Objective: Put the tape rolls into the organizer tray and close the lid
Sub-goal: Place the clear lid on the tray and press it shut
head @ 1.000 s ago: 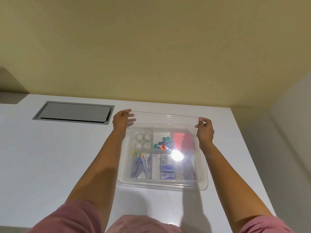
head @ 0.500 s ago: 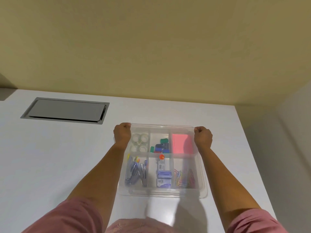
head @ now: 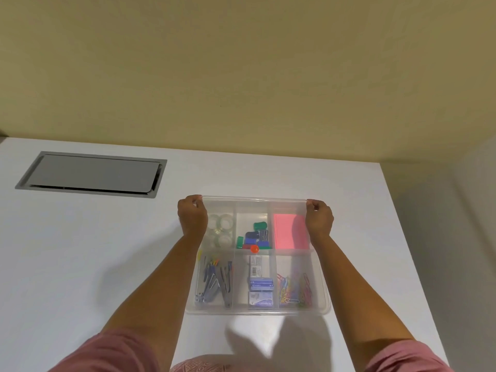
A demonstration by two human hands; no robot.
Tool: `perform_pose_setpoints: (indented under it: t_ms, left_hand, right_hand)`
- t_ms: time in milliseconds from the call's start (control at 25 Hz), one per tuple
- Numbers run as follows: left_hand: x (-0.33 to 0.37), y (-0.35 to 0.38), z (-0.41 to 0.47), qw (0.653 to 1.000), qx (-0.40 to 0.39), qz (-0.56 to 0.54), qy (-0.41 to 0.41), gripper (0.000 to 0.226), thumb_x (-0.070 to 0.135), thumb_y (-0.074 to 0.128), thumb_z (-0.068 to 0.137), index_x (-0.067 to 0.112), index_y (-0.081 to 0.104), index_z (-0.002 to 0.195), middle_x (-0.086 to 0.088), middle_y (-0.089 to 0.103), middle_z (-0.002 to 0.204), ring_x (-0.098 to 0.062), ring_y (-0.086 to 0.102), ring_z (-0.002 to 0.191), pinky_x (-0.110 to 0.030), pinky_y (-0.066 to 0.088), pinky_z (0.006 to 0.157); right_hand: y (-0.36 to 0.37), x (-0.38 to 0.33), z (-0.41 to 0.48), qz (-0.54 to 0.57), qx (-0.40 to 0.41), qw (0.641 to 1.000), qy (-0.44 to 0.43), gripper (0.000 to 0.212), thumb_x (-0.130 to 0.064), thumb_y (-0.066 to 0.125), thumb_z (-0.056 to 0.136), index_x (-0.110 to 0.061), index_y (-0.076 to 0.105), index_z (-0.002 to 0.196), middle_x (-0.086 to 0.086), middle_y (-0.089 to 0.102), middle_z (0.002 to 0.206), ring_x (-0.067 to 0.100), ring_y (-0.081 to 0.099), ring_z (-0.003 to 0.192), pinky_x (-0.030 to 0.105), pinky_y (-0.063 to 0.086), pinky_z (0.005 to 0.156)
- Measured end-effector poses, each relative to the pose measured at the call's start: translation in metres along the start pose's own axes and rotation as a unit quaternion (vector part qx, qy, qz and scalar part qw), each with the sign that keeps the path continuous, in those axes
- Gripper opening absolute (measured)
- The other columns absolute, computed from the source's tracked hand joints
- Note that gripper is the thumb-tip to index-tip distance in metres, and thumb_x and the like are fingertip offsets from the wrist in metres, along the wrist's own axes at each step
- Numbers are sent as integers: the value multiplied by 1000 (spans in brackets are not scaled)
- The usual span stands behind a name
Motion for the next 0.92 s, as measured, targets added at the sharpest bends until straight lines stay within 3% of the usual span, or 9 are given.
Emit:
perform_pose_setpoints:
  t_ms: [280, 520, 720, 920]
  left_hand:
    - [-3, 3, 3, 1000, 0, -12, -29, 28, 14, 46, 97, 0, 64, 113, -23, 59, 122, -33, 56, 114, -39, 45, 100]
    - [-3, 4, 4, 999, 4, -5, -34, 28, 14, 45, 97, 2, 64, 114, -21, 59, 124, -32, 56, 115, -34, 43, 97]
    - [-4, 4, 7, 998, -1, 0, -56, 29, 14, 45, 96, 3, 65, 114, -20, 61, 123, -32, 56, 114, -36, 44, 98]
    - [-8, 4, 9, 997, -11, -15, -81, 29, 11, 46, 95, 3, 67, 113, -16, 66, 123, -31, 58, 116, -36, 45, 101]
  right_hand:
    - [5, 9, 1, 47, -11, 998, 34, 31, -25, 48, 97, -6, 66, 115, 12, 69, 111, 23, 58, 89, 29, 42, 76]
    - [8, 15, 6, 51, -29, 996, 71, 37, -32, 46, 98, -4, 64, 114, 6, 61, 99, 22, 52, 89, 31, 41, 77]
    - [8, 15, 3, 34, -31, 997, 56, 37, -32, 43, 100, -6, 62, 118, 15, 65, 116, 24, 54, 93, 32, 42, 80]
    - [7, 12, 1, 23, -26, 998, 55, 35, -33, 43, 100, -10, 61, 120, 14, 66, 116, 29, 59, 99, 41, 48, 89]
Point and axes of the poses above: each hand's wrist, its own z-axis towards the middle knuckle, its own y-axis out of the palm, x = y × z, the point moved 5 cm from there along z, towards the middle knuckle
